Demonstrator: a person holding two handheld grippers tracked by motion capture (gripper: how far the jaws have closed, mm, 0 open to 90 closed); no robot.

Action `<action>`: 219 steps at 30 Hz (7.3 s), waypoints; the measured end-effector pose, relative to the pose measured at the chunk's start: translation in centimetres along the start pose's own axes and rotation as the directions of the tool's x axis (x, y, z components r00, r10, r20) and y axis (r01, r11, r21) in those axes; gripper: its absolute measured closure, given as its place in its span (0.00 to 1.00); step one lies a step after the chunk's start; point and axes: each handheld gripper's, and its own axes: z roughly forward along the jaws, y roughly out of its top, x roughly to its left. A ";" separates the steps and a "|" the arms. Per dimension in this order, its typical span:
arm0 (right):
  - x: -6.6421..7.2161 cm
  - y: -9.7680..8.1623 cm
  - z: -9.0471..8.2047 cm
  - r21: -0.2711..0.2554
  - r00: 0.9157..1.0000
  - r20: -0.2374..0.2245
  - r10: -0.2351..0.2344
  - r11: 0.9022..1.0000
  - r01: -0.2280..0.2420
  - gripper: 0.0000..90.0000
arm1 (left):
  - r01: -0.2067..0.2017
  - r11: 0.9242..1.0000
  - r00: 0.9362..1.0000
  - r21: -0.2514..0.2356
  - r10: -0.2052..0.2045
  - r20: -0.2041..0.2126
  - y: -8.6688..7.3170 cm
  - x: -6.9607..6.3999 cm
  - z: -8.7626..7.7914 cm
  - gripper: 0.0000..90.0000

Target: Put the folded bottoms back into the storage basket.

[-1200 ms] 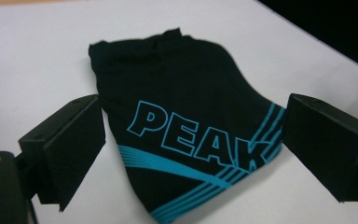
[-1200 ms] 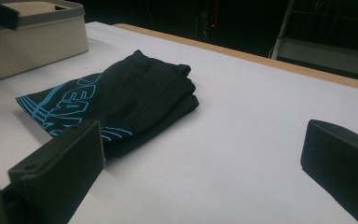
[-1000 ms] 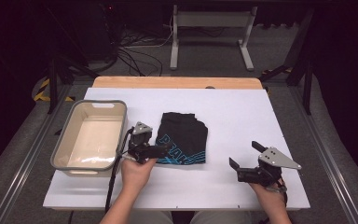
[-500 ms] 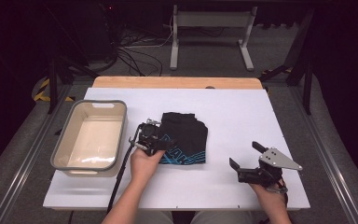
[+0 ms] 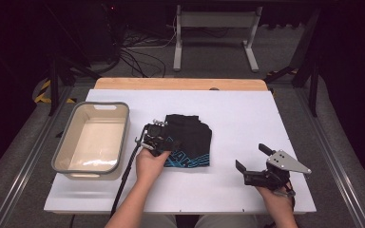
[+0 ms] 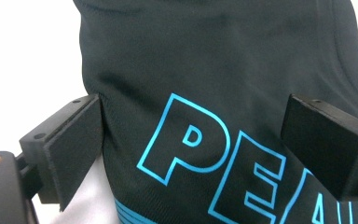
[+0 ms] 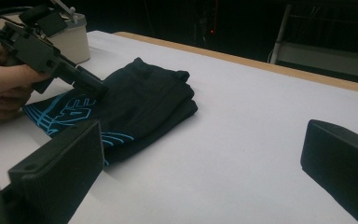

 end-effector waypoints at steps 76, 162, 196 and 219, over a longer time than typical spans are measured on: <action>0.3 0.2 0.1 0.001 1.000 -0.020 0.001 1.000 -0.001 0.01 | -0.119 0.992 0.993 0.039 0.119 -0.015 0.5 -3.1 1.0 0.79; 0.5 0.0 0.4 0.028 1.000 0.010 -0.014 1.000 0.014 0.02 | -0.146 0.988 0.941 -0.039 0.127 -0.313 -2.4 9.9 -19.9 0.82; 0.9 -0.1 0.7 0.034 1.000 0.003 -0.019 0.999 0.019 0.02 | -0.111 0.993 0.893 -0.030 0.087 -0.441 -3.4 12.6 -20.5 0.32; 0.7 -0.1 0.5 0.035 1.000 0.006 -0.016 0.999 0.016 0.02 | -0.179 0.977 0.942 -0.115 0.136 -0.308 -4.3 9.0 -19.8 0.01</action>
